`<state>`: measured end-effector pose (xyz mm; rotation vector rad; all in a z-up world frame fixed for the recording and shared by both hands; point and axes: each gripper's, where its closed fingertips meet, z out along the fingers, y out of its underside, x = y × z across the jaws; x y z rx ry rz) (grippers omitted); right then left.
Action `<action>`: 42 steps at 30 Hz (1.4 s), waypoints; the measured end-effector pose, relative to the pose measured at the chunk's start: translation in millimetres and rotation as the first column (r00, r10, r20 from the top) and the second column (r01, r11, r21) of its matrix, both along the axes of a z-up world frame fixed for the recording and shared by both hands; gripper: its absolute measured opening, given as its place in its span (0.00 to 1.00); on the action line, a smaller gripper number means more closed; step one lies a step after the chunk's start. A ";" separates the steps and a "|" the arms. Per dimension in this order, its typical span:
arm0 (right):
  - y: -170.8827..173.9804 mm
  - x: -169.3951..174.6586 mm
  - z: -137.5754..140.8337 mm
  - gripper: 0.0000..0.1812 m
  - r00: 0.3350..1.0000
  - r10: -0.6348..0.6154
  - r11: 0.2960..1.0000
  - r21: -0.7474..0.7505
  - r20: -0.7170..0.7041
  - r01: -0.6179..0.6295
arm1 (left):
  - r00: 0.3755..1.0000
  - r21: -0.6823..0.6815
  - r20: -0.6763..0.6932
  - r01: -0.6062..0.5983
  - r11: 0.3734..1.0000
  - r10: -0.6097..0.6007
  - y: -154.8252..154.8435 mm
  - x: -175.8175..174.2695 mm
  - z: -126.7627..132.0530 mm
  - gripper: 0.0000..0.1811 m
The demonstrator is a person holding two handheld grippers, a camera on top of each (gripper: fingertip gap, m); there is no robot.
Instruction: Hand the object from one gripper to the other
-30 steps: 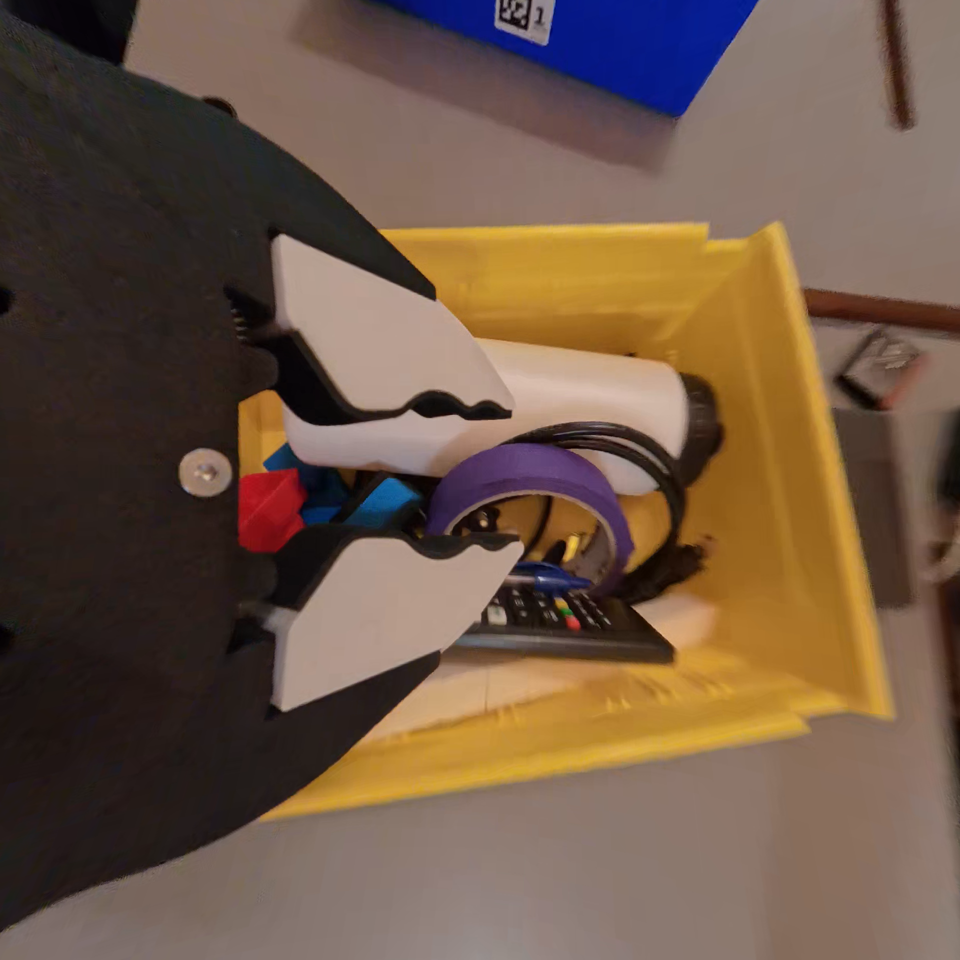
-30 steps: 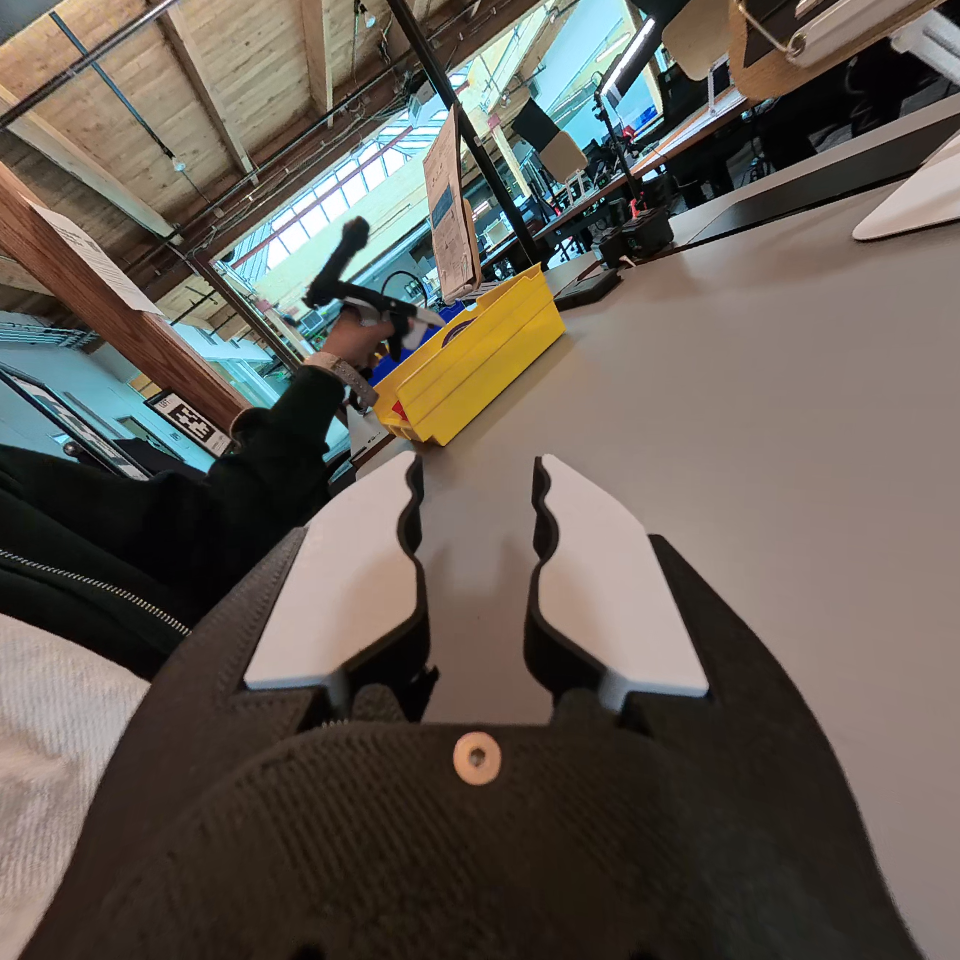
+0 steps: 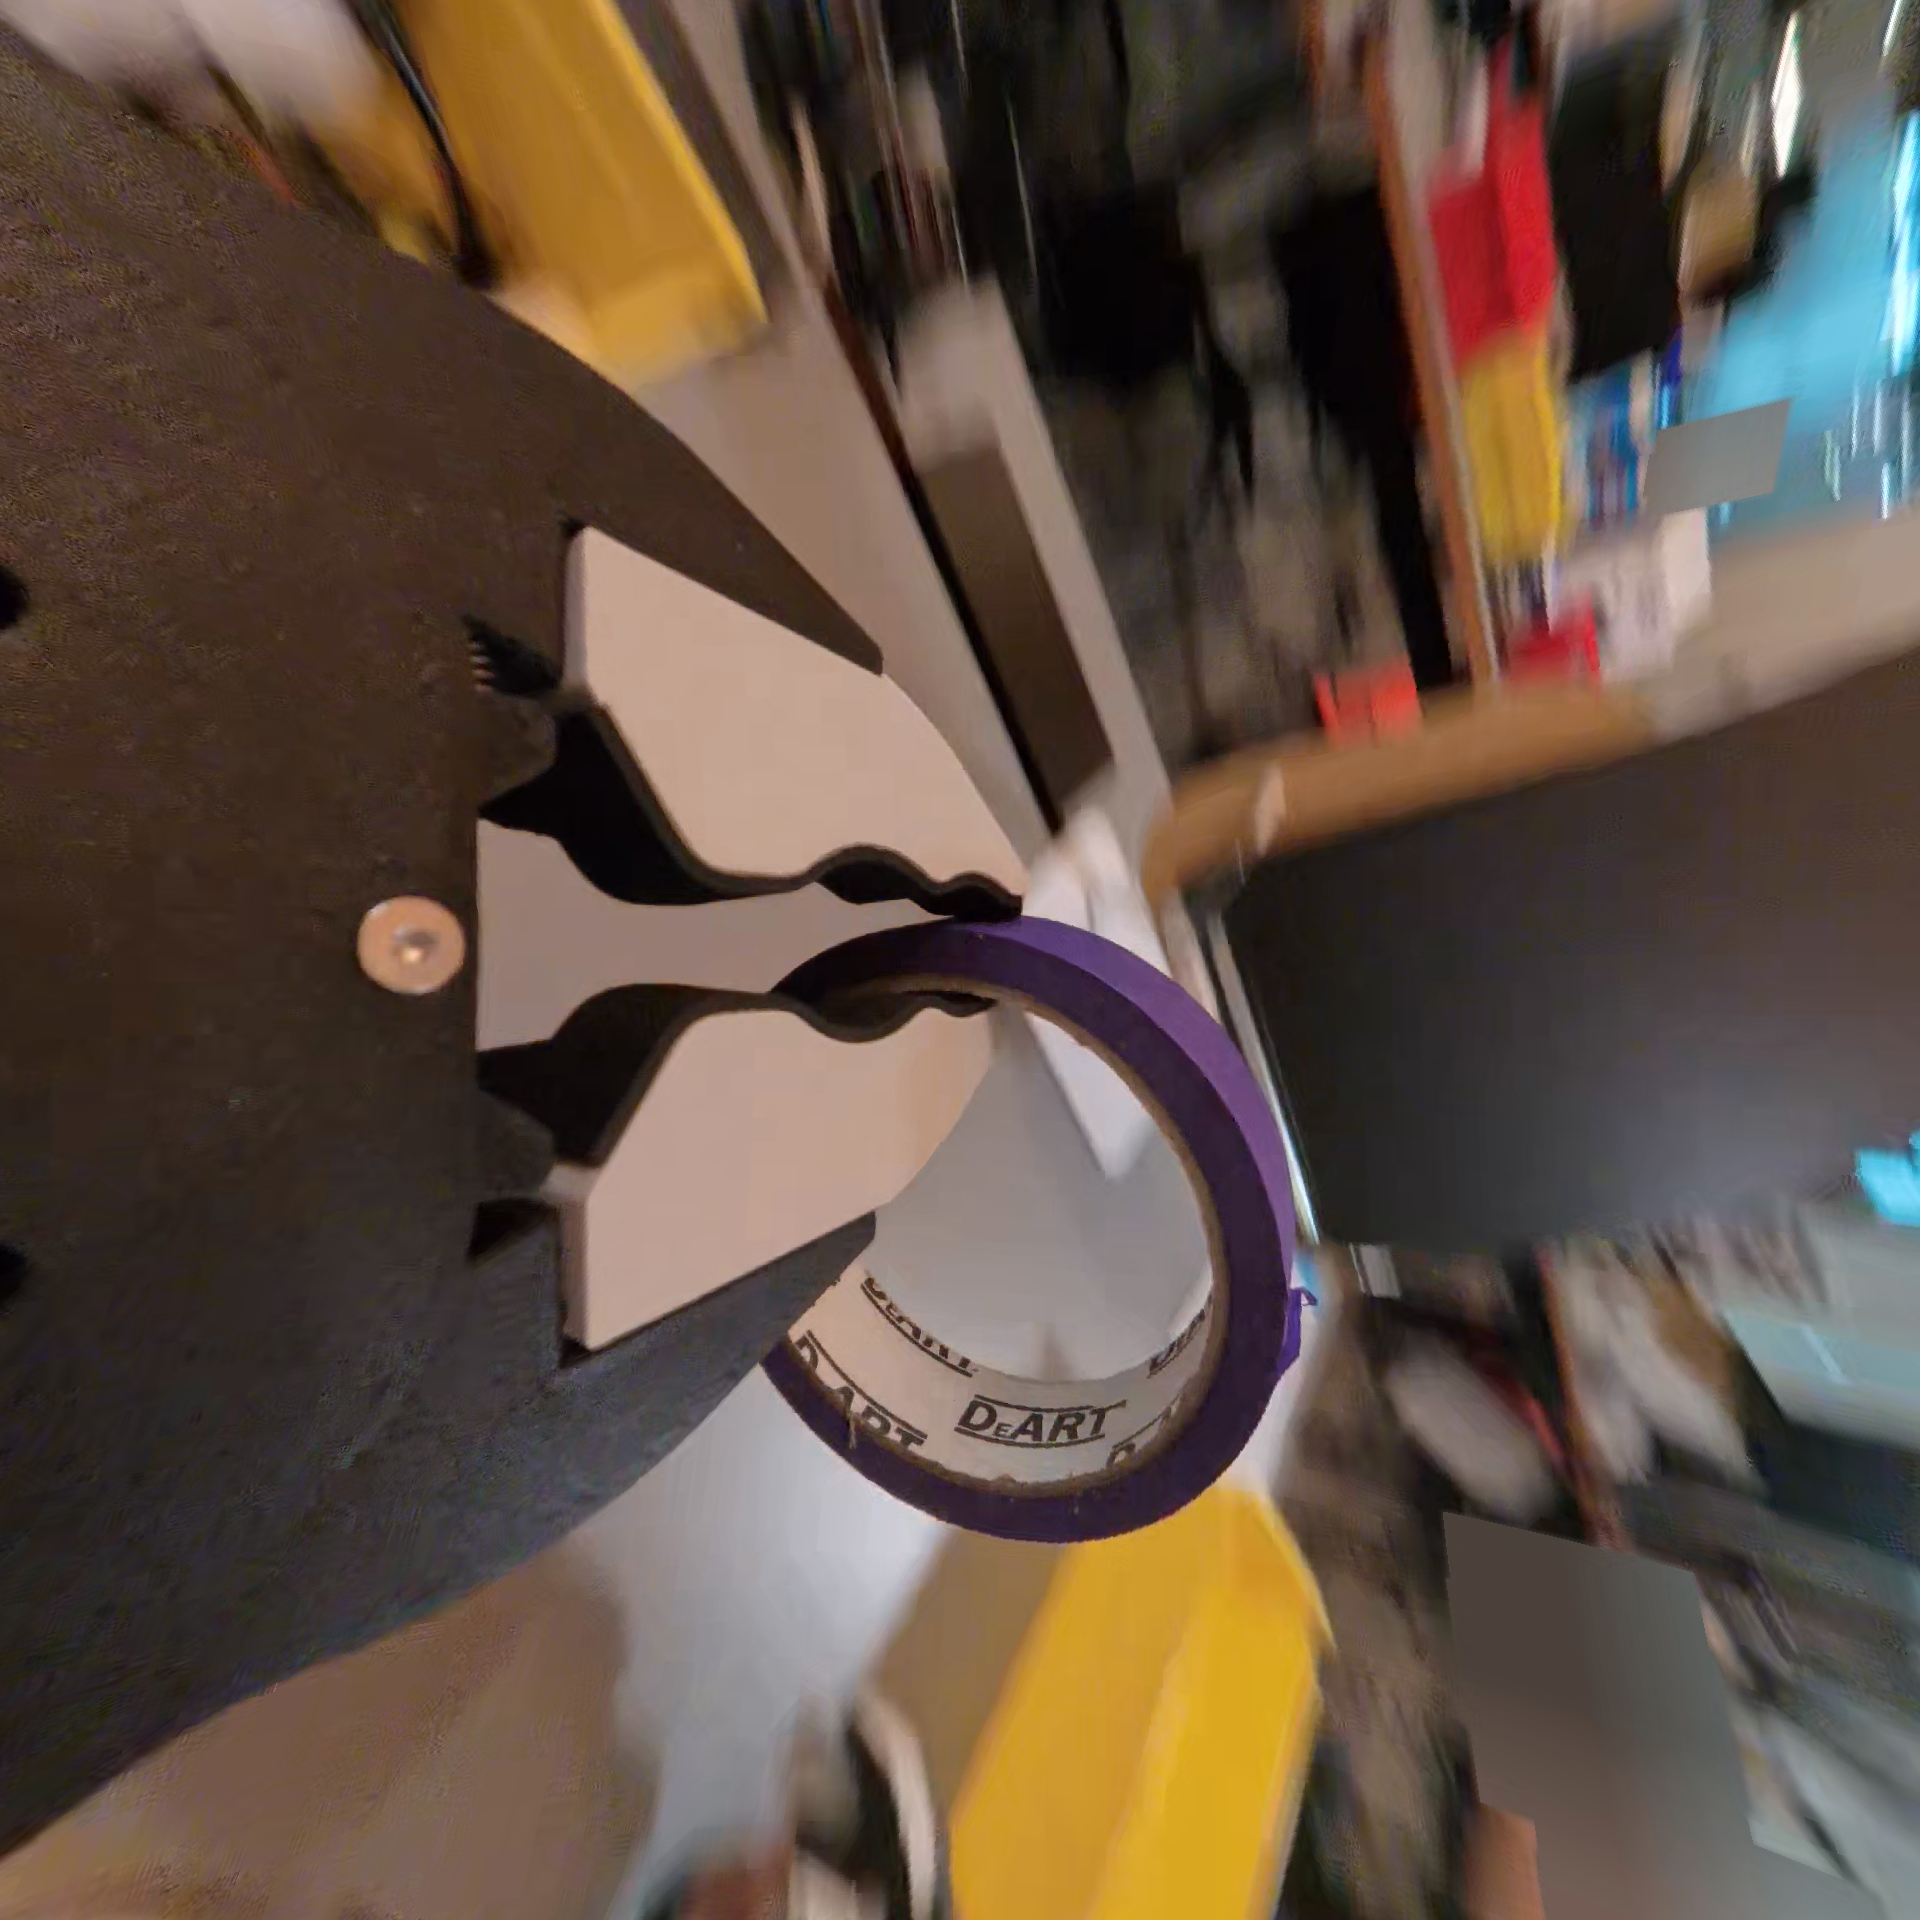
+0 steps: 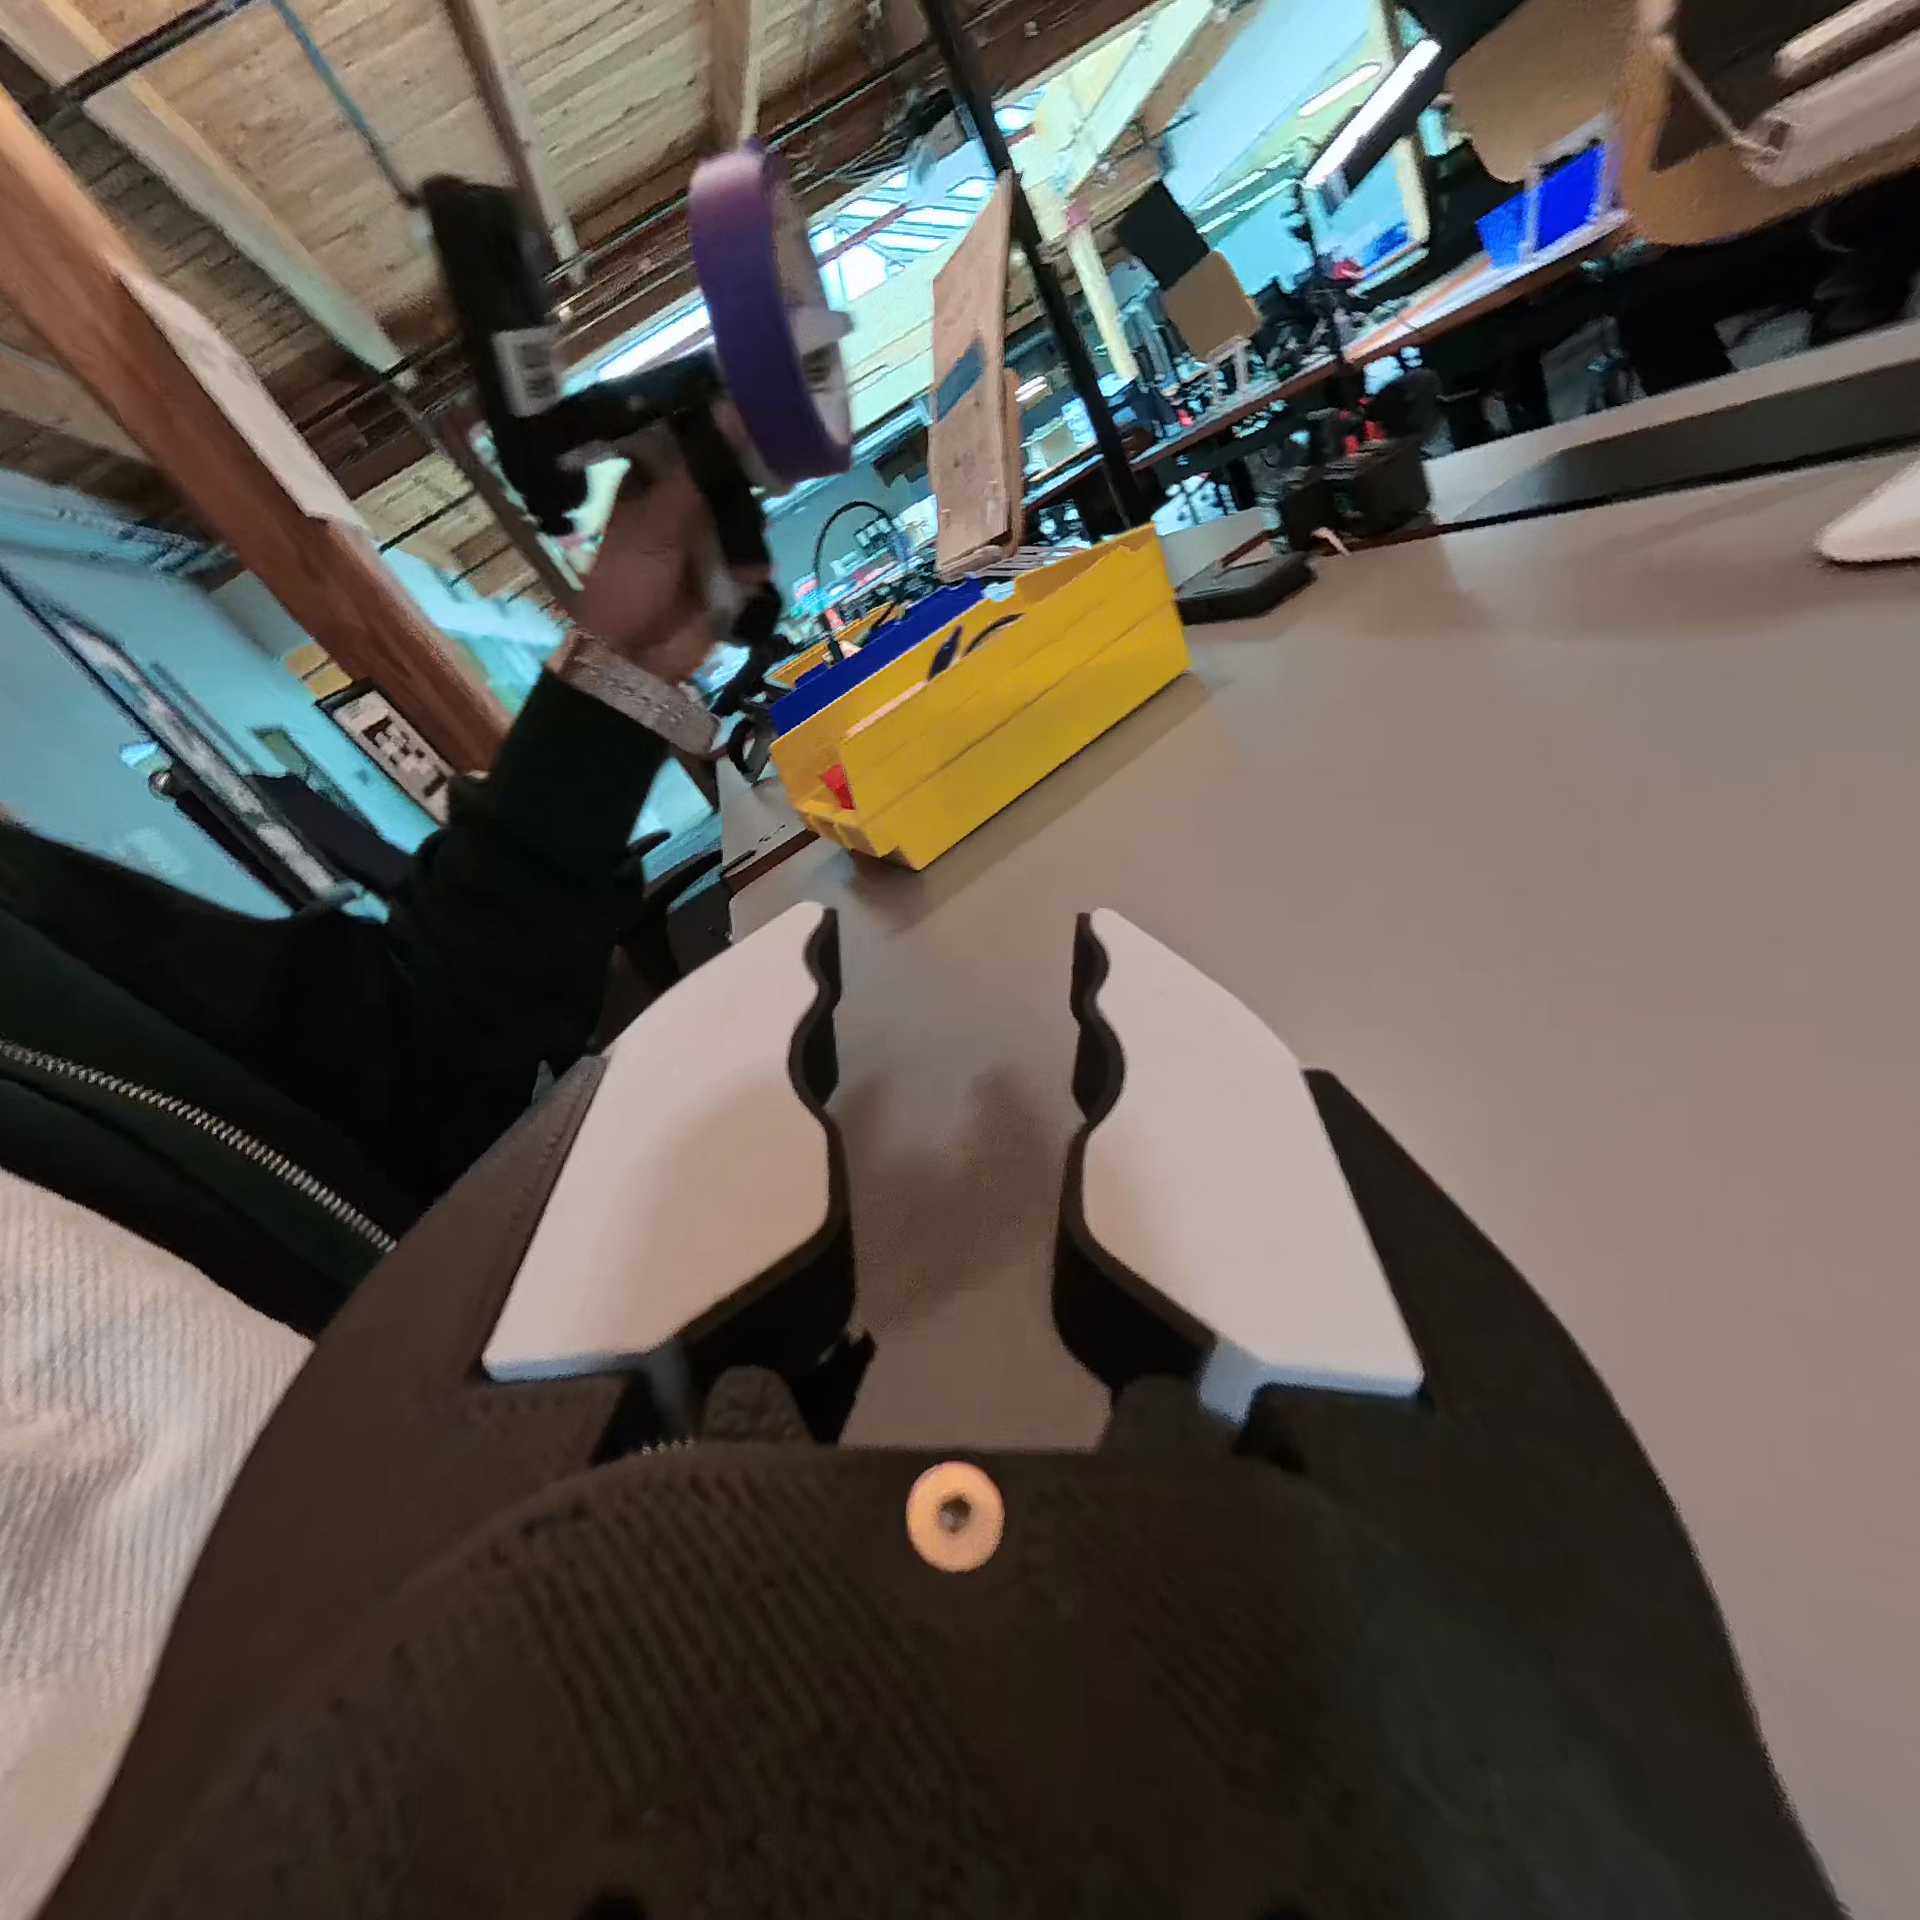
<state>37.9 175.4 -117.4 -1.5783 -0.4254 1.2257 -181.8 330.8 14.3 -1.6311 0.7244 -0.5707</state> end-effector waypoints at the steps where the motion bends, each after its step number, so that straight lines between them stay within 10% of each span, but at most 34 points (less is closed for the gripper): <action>1: -4.3 -4.2 3.6 0.24 1.000 0.028 0.999 0.039 0.013 -0.028 | 0.985 -0.034 0.090 0.152 0.988 -0.149 -14.2 31.6 -7.8 0.06; 4: -20.3 -17.0 16.2 0.27 0.989 0.117 0.971 0.199 0.089 -0.133 | 0.813 -0.083 0.356 0.520 0.850 -0.462 -58.4 108.5 -33.8 0.06; 9: -36.0 -27.4 37.9 0.30 0.982 0.144 0.910 0.374 0.121 -0.179 | 0.675 -0.141 0.479 0.690 0.710 -0.560 -97.6 177.2 -91.8 0.06; 19: -53.6 -54.9 28.8 0.08 0.945 0.288 0.878 0.352 0.153 -0.324 | 0.648 -0.167 0.404 0.747 0.644 -0.646 -138.5 209.4 -132.1 0.06; 29: -52.5 -39.5 24.3 0.06 0.951 0.278 0.900 0.310 0.135 -0.307 | 0.628 -0.199 0.482 0.758 0.621 -0.611 -131.6 206.7 -145.7 0.24; 42: -35.1 -16.3 28.7 0.06 0.965 0.260 0.936 0.248 -0.012 -0.249 | 0.600 -0.197 0.469 0.787 0.585 -0.649 -132.0 196.4 -147.1 0.15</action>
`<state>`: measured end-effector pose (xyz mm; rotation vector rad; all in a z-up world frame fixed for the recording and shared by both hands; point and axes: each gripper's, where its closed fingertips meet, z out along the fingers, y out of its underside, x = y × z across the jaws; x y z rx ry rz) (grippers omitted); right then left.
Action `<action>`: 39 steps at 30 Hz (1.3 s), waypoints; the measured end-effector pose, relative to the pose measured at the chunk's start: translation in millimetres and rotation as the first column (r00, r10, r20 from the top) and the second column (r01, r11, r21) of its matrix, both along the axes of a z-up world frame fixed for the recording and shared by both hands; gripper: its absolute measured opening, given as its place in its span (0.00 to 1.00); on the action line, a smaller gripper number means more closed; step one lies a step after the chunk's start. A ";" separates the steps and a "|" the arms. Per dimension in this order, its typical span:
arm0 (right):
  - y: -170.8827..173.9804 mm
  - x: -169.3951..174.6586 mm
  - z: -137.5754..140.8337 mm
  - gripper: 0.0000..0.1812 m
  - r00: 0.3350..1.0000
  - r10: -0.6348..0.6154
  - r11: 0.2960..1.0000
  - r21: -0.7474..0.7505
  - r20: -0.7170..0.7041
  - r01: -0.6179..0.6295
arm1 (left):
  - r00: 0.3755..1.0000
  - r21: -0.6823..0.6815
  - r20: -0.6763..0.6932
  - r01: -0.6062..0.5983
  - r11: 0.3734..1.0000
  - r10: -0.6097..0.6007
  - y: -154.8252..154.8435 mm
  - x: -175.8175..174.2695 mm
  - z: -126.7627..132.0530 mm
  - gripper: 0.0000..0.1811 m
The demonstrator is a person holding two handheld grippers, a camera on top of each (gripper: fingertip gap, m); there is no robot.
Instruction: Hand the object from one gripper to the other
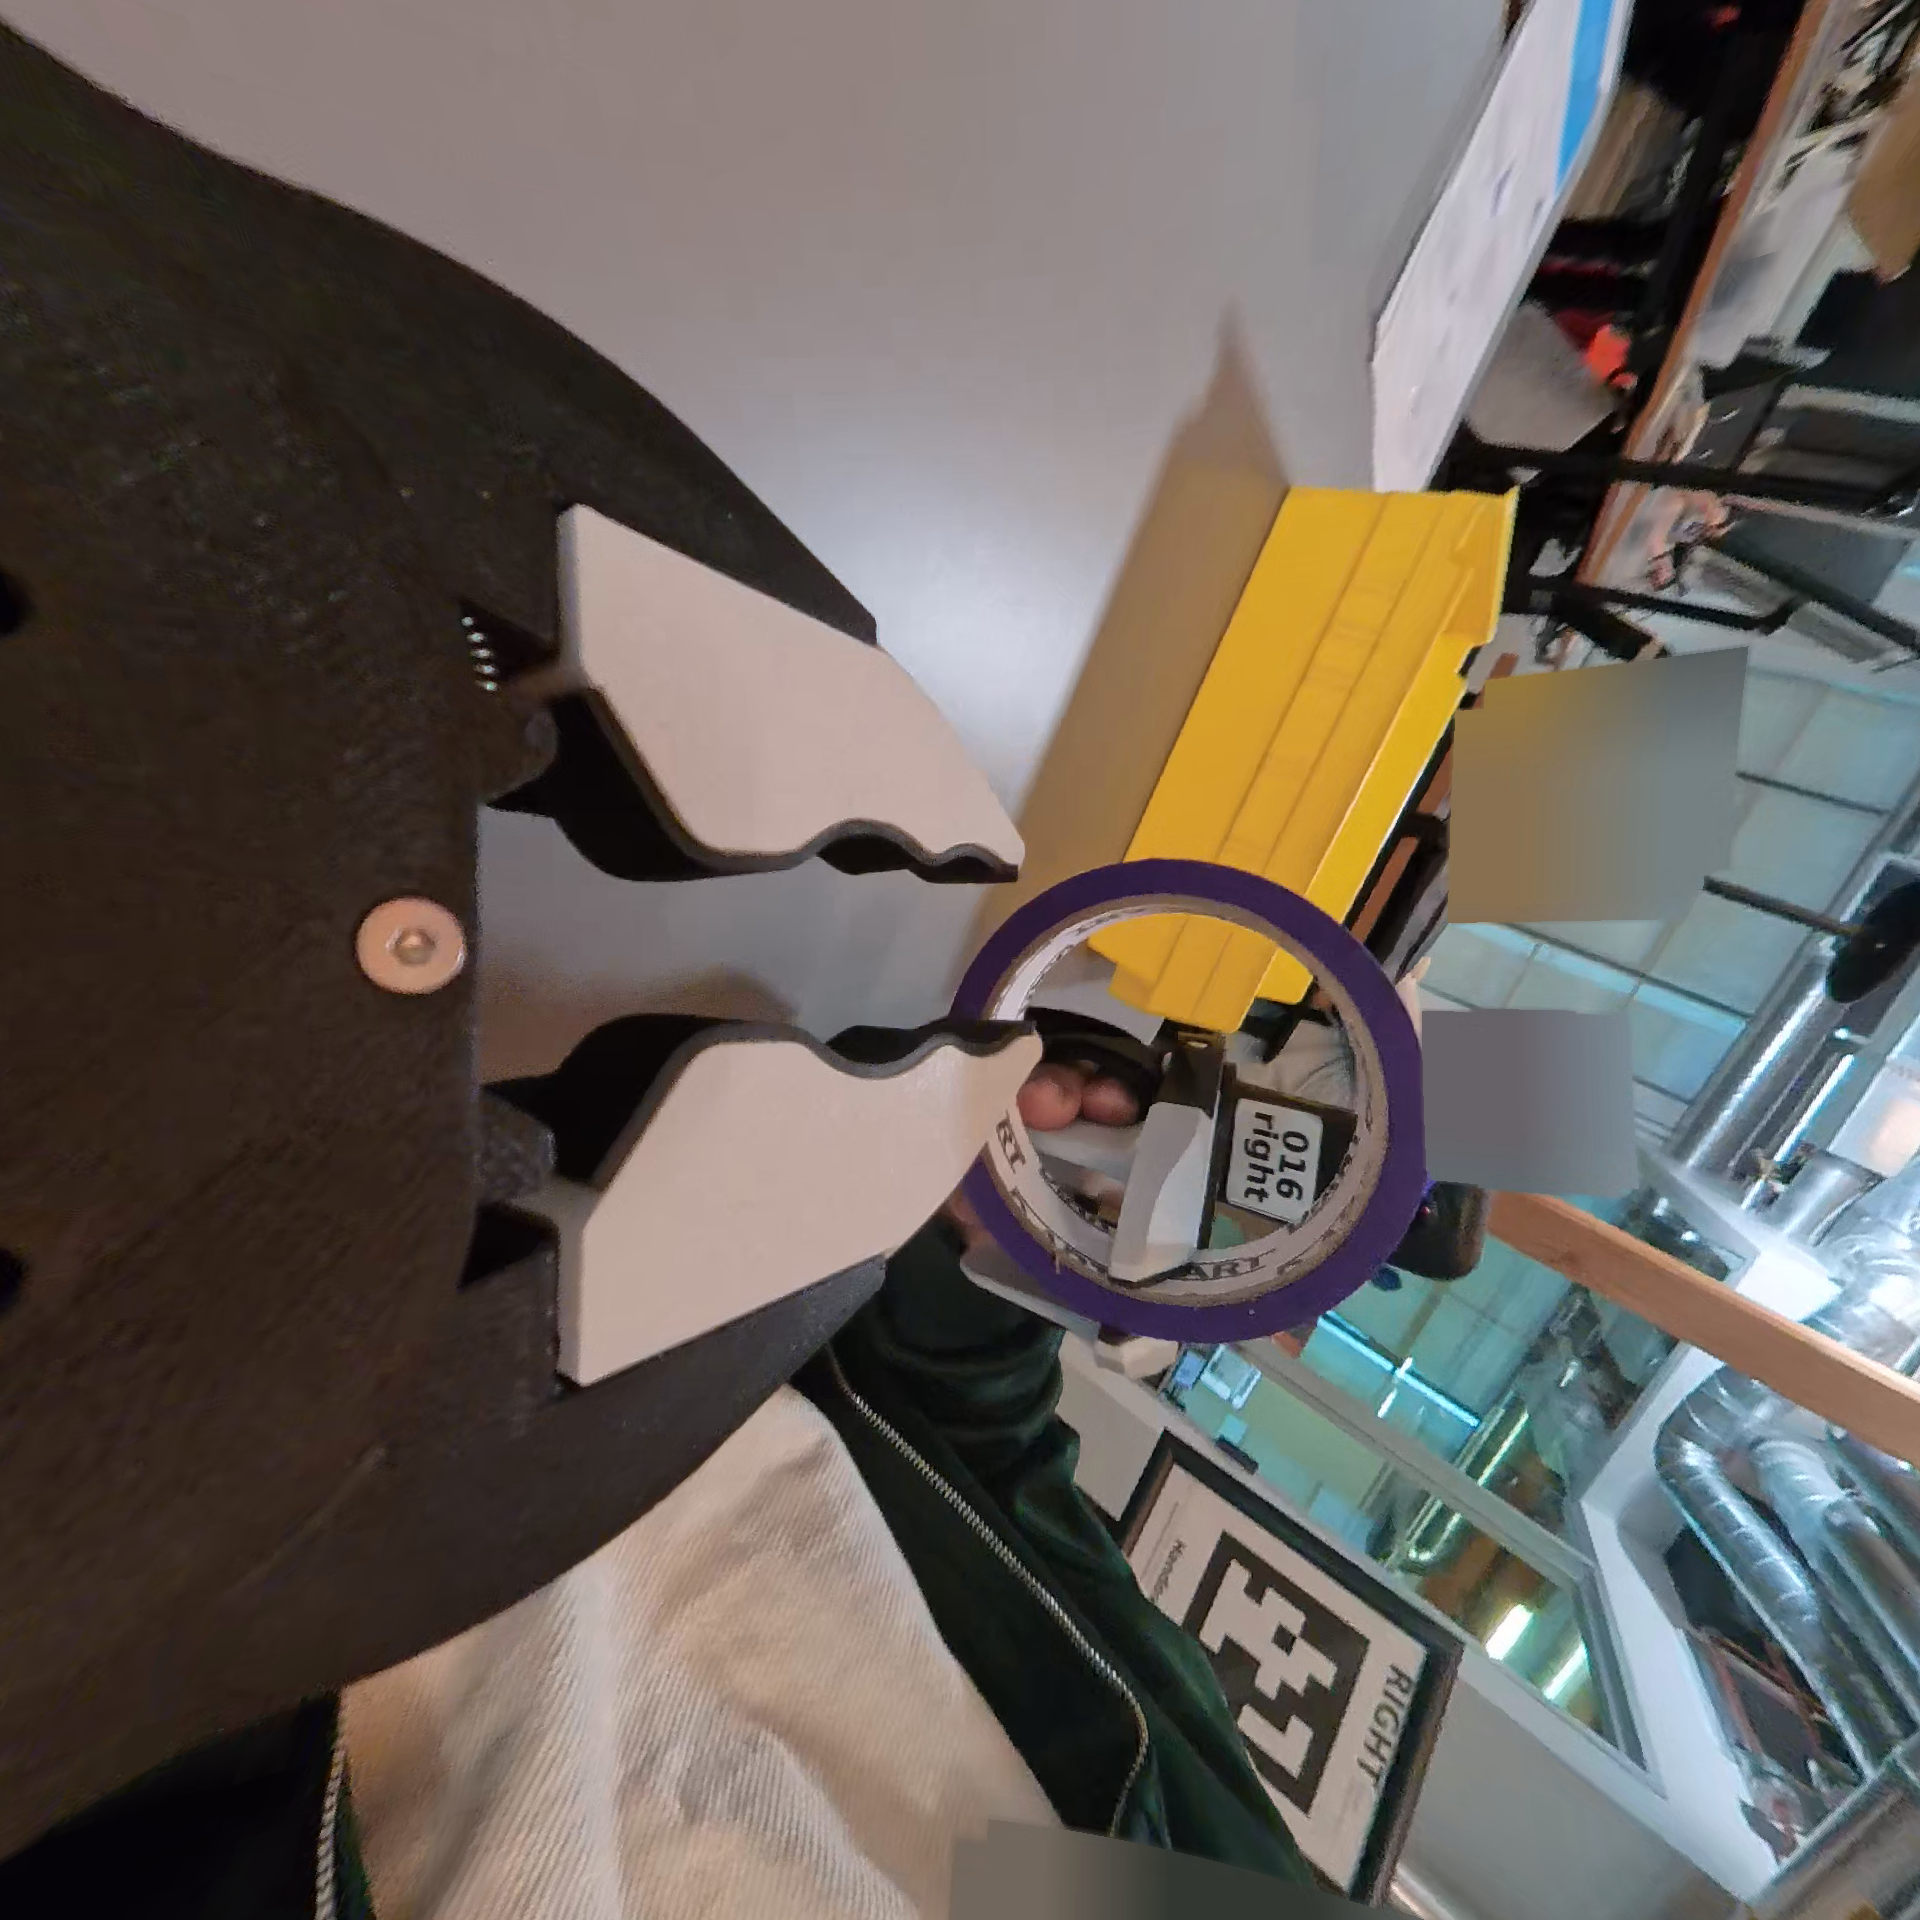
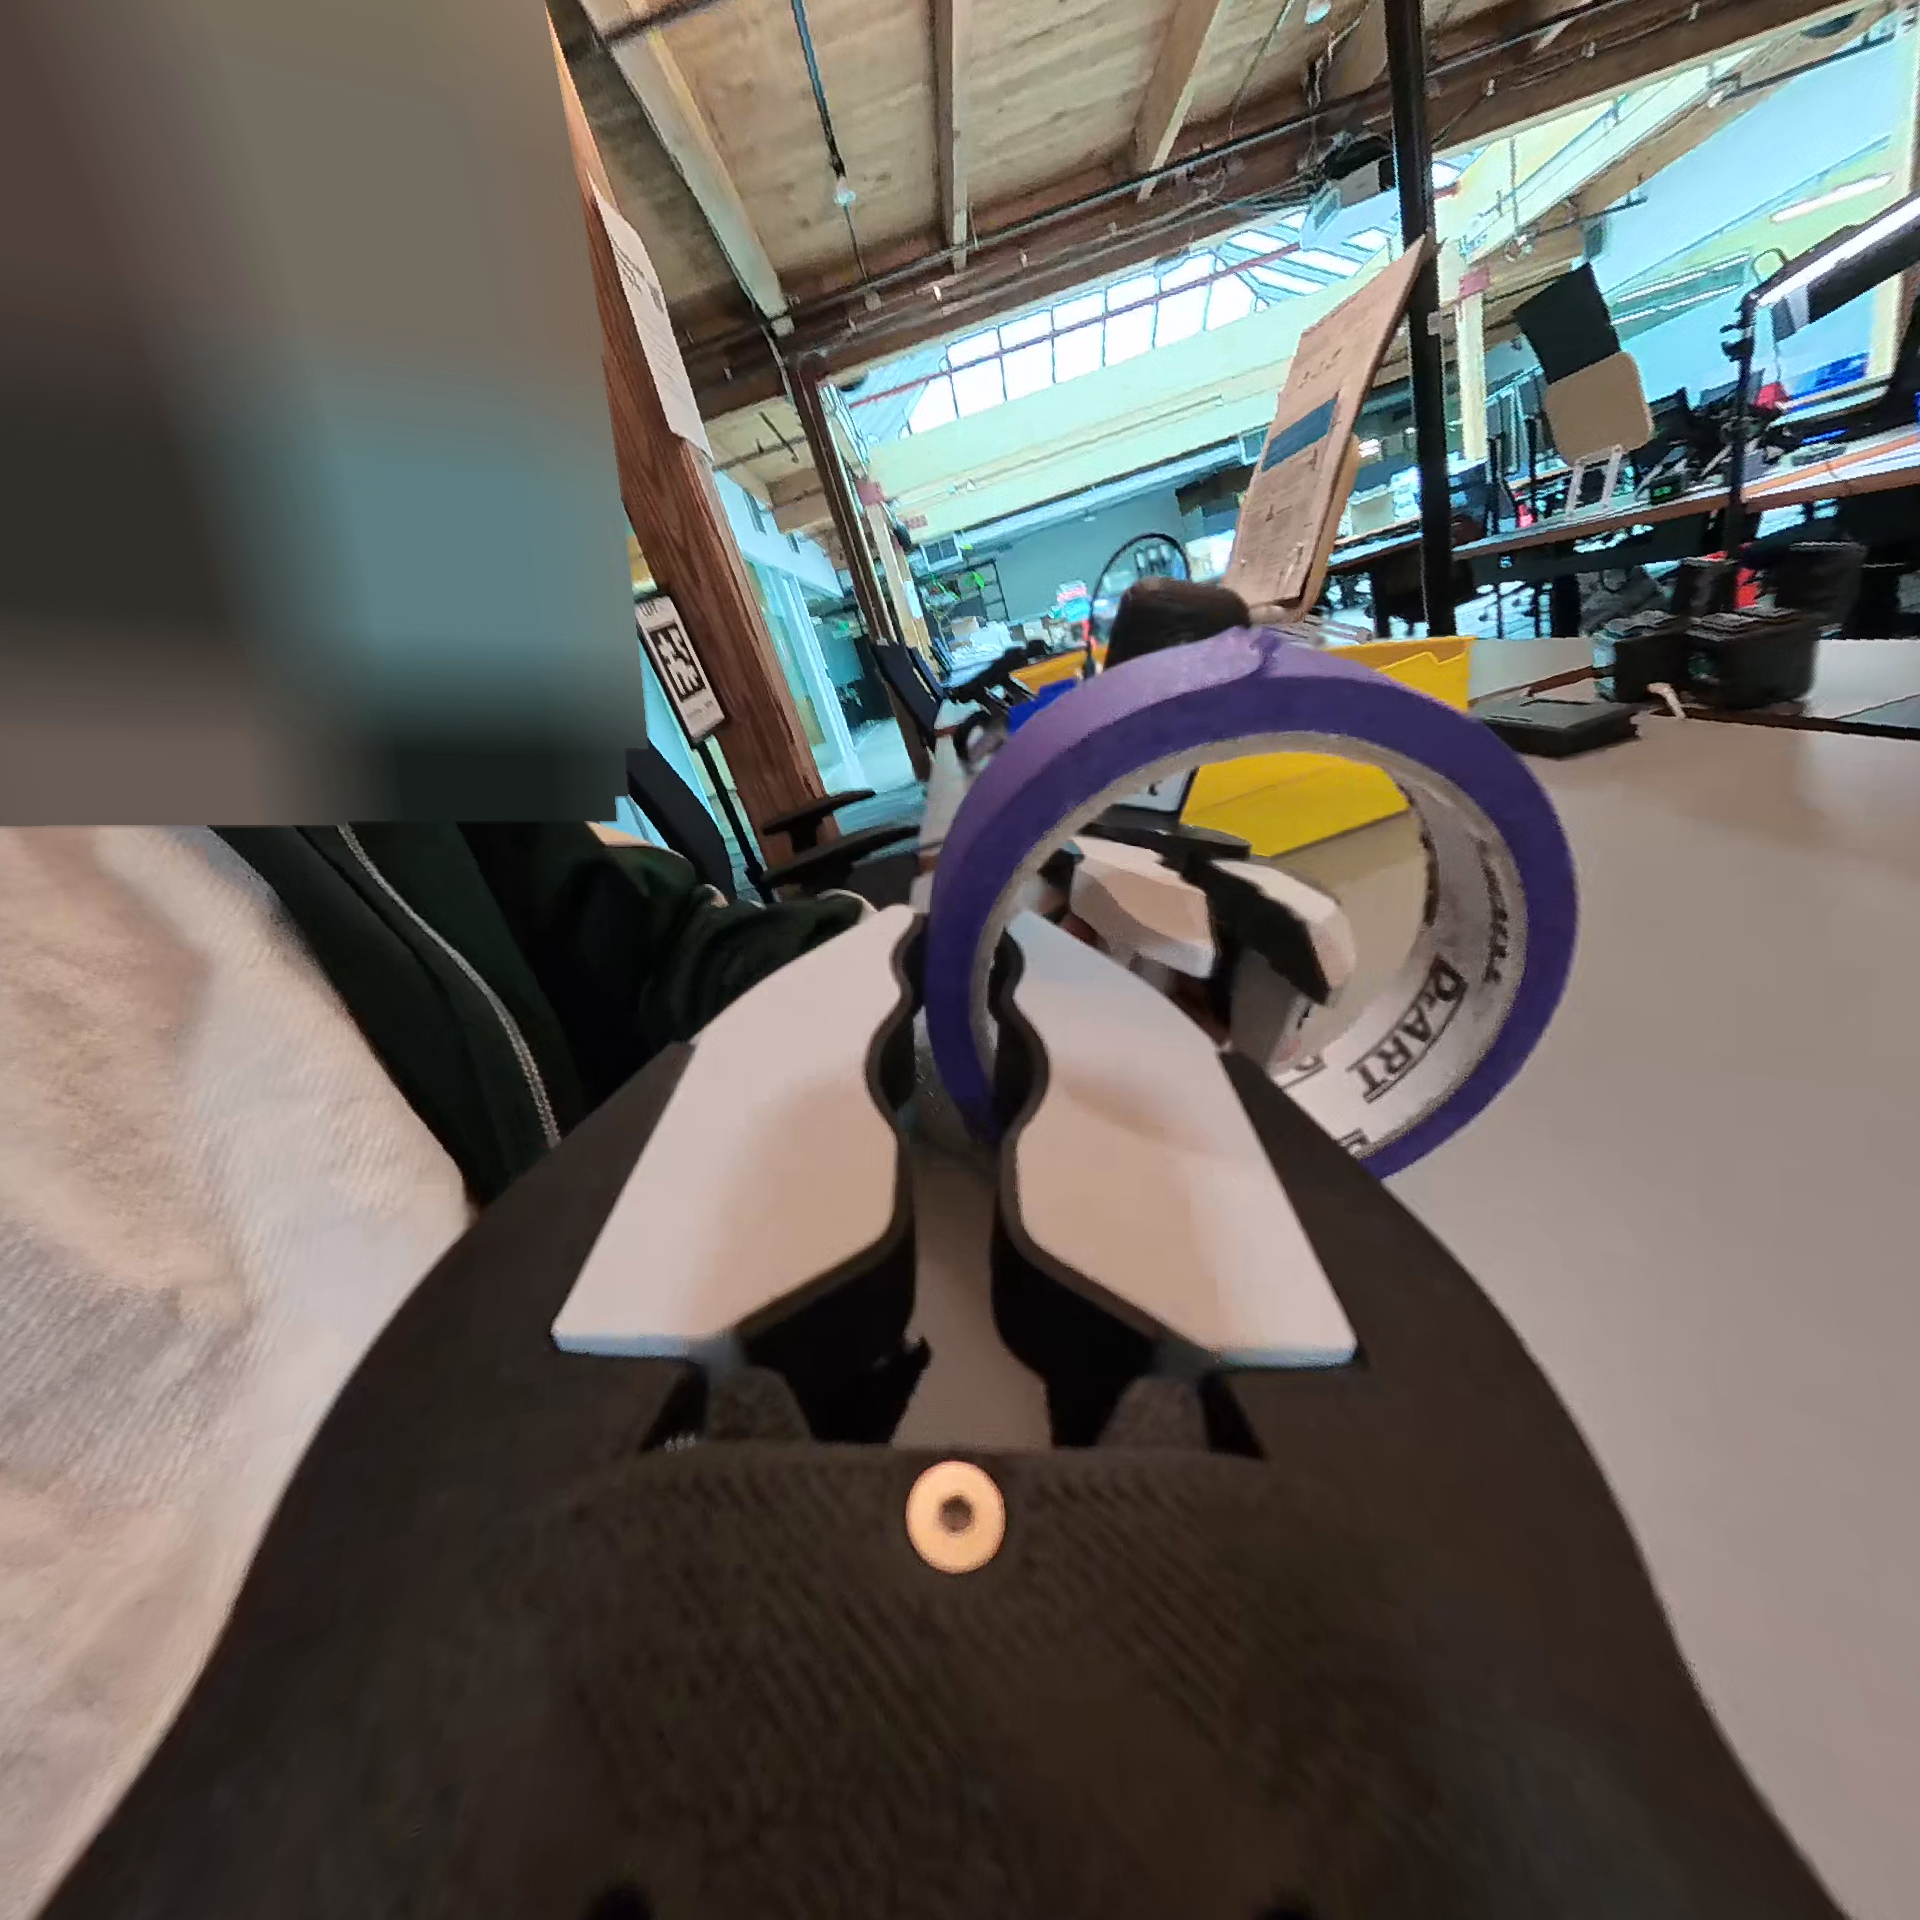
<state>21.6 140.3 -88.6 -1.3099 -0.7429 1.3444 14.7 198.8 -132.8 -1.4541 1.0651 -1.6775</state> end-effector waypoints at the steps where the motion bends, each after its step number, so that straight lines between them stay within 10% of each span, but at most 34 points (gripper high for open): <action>1: 0.5 -1.2 -2.7 0.05 0.999 -0.016 1.000 0.022 0.033 0.015 | 1.000 -0.026 0.004 0.019 0.999 -0.019 -1.9 0.7 0.0 0.17; 9: -2.1 -10.3 -21.2 0.06 0.943 -0.178 0.940 0.331 0.281 0.079 | 0.980 -0.391 0.138 0.185 0.902 -0.141 -13.3 13.0 10.7 0.80; 29: -6.1 -26.5 -49.5 0.06 0.844 -0.266 0.868 0.497 0.465 -0.001 | 0.974 -0.351 0.018 0.219 0.911 -0.227 -55.6 35.7 -0.2 0.81; 39: -6.5 -27.6 -48.7 0.06 0.844 -0.277 0.859 0.512 0.460 0.004 | 0.974 -0.275 0.032 0.225 0.935 -0.225 -58.1 34.5 8.0 0.65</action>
